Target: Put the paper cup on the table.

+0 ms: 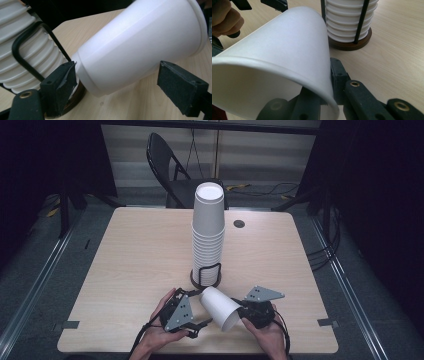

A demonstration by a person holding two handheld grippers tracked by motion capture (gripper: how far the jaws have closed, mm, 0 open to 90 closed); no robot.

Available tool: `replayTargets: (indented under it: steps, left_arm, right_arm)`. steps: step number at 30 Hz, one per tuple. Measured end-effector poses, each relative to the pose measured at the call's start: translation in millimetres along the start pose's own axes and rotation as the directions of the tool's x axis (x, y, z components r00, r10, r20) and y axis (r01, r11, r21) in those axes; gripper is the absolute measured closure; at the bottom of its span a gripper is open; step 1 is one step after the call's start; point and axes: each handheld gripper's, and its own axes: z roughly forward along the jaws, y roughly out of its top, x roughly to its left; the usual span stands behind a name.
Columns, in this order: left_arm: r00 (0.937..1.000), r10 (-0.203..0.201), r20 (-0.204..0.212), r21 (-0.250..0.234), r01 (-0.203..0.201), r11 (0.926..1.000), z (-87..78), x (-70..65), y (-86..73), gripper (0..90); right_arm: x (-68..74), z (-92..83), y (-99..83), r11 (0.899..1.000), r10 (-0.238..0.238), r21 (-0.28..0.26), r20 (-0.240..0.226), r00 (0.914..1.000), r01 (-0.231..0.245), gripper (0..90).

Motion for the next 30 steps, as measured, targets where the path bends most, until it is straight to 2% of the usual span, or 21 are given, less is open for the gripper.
replayTargets:
  steps: [6, 9, 11, 14, 17, 19, 22, 25, 26, 28, 30]
  left_arm:
    - [0.9979, 0.064, -0.008, 0.027, -0.064, 0.9976, 3.5, -6.2, 0.9, 10.4]
    - [0.9950, 0.099, -0.019, 0.047, -0.098, 0.9941, 4.4, -7.6, 2.4, 11.0]
    - [0.9938, 0.109, -0.020, 0.049, -0.108, 0.9929, 5.2, -8.4, 4.0, 10.5]
    - [0.9937, 0.112, 0.002, 0.045, -0.112, 0.9927, 5.6, -8.1, 4.6, 9.4]
    - [0.9867, 0.162, 0.004, 0.072, -0.162, 0.9841, 7.4, -10.8, 5.6, 8.0]
    - [0.9848, 0.173, 0.006, 0.077, -0.173, 0.9818, 8.5, -12.2, 6.7, 6.6]
    - [0.9755, 0.220, -0.005, 0.110, -0.218, 0.9697, 10.1, -14.1, 10.1, 4.3]
    - [0.9683, 0.250, -0.002, 0.110, -0.248, 0.9626, 11.5, -16.1, 13.9, 3.8]
    - [0.9639, 0.266, 0.007, 0.107, -0.265, 0.9582, 12.3, -16.9, 16.3, 3.5]
    - [0.9642, 0.265, 0.014, 0.100, -0.265, 0.9591, 14.7, -18.1, 20.4, 2.2]
    - [0.9517, 0.307, 0.012, 0.119, -0.306, 0.9446, 18.0, -20.9, 23.4, 1.4]
  right_arm:
    - [-2.4, 0.5, 4.2, 0.999, -0.021, 0.043, -0.024, 0.9995, 0.022, 86.3]
    - [-3.3, 1.6, 5.8, 0.998, -0.021, 0.061, -0.036, 0.9991, 0.024, 86.3]
    - [-4.0, 2.7, 6.9, 0.997, -0.020, 0.071, -0.043, 0.9989, 0.023, 86.3]
    - [-4.5, 4.1, 8.5, 0.996, -0.017, 0.087, -0.050, 0.9986, 0.021, 86.3]
    - [-4.9, 7.1, 10.0, 0.994, -0.015, 0.104, -0.073, 0.9973, 0.022, 86.3]
    - [-4.5, 9.3, 11.1, 0.993, -0.020, 0.114, -0.078, 0.9967, 0.029, 86.3]
    - [-4.1, 11.1, 13.0, 0.993, -0.022, 0.116, -0.086, 0.9960, 0.032, 86.4]
    - [-3.9, 12.0, 15.9, 0.992, -0.023, 0.125, -0.092, 0.9955, 0.035, 86.4]
    - [-3.7, 12.2, 16.7, 0.992, -0.022, 0.124, -0.090, 0.9957, 0.033, 86.4]
    - [-3.5, 12.9, 18.6, 0.991, -0.024, 0.127, -0.094, 0.9953, 0.036, 86.4]
    - [-4.9, 13.2, 19.7, 0.992, -0.015, 0.126, -0.096, 0.9953, 0.027, 86.4]
